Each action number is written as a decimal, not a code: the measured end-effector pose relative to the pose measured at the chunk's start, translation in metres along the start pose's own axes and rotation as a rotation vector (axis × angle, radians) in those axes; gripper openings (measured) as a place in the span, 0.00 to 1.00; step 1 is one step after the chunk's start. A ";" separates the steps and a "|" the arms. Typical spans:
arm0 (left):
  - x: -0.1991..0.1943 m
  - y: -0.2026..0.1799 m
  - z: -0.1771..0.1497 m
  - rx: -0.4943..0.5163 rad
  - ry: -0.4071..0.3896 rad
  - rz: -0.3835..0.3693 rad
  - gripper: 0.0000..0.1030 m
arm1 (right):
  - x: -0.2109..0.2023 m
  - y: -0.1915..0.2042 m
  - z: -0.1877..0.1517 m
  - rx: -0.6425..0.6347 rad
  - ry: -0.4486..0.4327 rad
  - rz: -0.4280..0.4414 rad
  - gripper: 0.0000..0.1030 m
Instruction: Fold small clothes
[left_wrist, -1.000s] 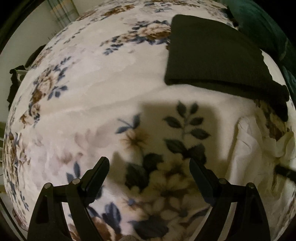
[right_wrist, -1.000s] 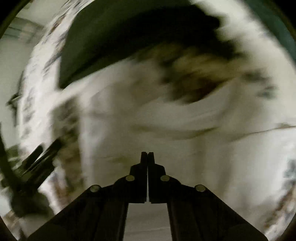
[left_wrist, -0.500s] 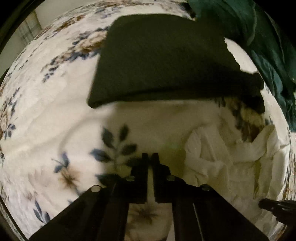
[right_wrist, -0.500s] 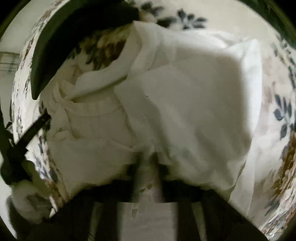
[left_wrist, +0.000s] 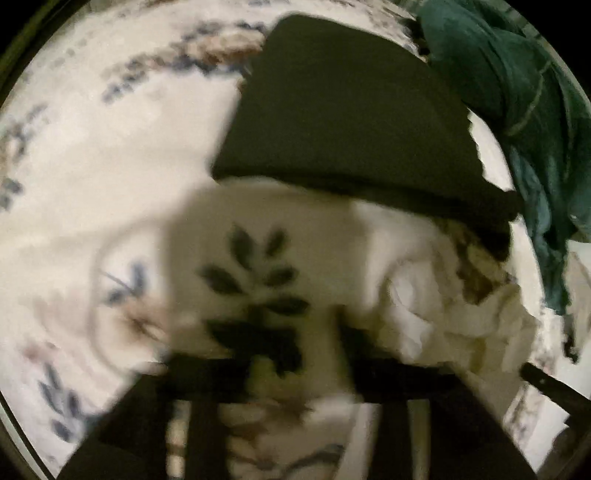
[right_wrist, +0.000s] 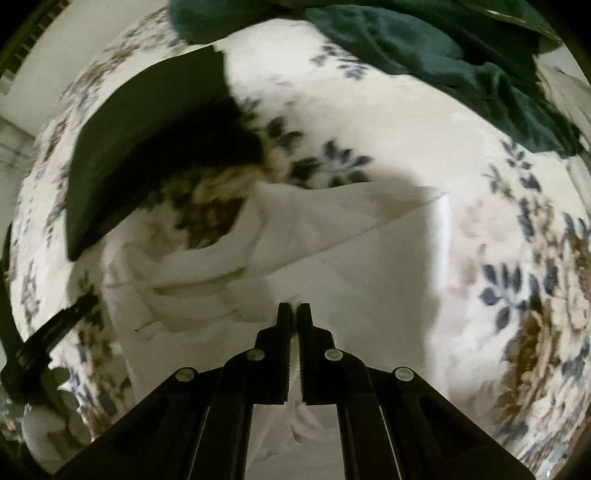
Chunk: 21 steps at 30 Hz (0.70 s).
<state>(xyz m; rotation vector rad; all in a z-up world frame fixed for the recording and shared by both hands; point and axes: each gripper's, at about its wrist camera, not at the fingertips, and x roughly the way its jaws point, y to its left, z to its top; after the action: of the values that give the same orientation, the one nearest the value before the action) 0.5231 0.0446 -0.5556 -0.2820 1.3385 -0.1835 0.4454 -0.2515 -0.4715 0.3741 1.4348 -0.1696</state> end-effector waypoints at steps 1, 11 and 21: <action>0.002 -0.005 -0.004 0.004 -0.001 -0.024 0.62 | 0.003 -0.002 0.000 0.013 0.010 0.011 0.03; 0.011 -0.036 -0.019 0.192 -0.075 0.128 0.00 | 0.005 -0.009 -0.011 0.037 0.000 -0.063 0.03; -0.054 0.014 -0.051 0.083 -0.038 -0.026 0.81 | -0.009 -0.027 -0.053 0.093 0.119 0.110 0.49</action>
<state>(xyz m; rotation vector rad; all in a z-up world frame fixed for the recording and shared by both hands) 0.4606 0.0688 -0.5201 -0.2317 1.2869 -0.2539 0.3856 -0.2590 -0.4713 0.5463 1.5228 -0.1269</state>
